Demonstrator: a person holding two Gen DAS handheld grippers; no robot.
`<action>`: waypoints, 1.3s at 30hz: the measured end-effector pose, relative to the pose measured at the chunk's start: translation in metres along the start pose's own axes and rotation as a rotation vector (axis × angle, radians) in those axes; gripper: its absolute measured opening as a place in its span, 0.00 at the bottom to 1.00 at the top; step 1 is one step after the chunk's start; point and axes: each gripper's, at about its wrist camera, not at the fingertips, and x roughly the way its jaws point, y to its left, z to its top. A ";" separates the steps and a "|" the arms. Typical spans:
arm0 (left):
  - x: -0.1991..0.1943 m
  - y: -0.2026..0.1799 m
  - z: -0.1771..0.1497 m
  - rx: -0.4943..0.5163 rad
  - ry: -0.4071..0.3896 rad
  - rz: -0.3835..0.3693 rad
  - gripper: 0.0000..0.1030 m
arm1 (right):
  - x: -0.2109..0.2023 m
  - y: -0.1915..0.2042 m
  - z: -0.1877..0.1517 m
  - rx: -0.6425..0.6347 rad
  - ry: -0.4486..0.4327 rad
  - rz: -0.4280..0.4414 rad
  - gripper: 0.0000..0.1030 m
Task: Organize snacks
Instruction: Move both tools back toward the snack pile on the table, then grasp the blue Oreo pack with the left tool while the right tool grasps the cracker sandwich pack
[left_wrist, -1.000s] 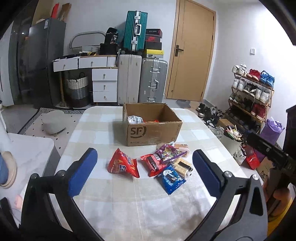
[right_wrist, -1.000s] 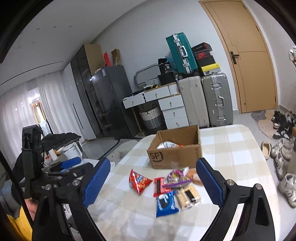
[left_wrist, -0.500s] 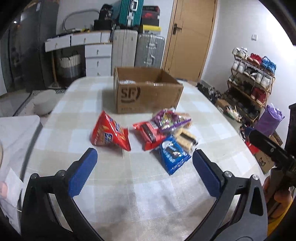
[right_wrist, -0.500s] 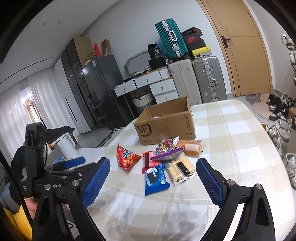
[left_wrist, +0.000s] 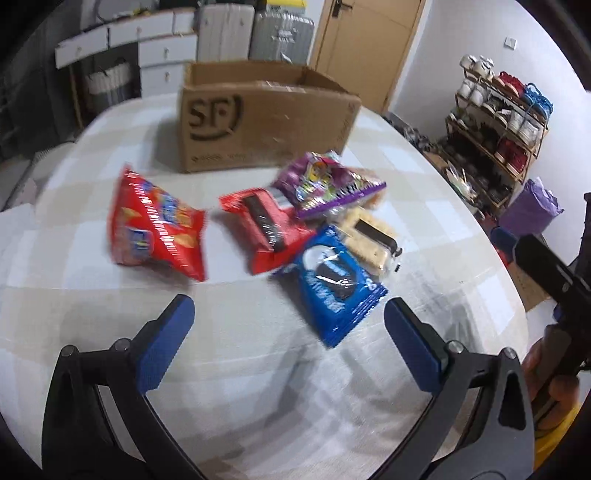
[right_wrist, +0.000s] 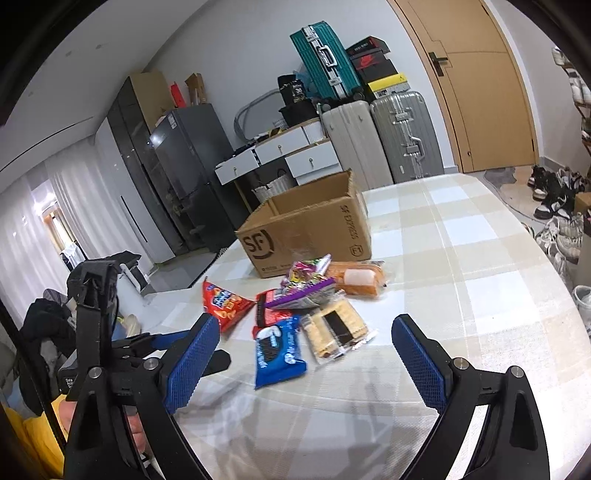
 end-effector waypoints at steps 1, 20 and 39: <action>0.005 -0.003 0.002 -0.001 0.013 -0.008 1.00 | 0.003 -0.003 -0.001 0.006 0.007 0.000 0.93; 0.108 -0.029 0.045 -0.060 0.121 0.043 0.94 | 0.033 -0.040 -0.011 0.075 0.052 0.045 0.93; 0.123 -0.046 0.051 -0.004 0.122 -0.005 0.40 | 0.038 -0.049 -0.013 0.124 0.084 0.056 0.93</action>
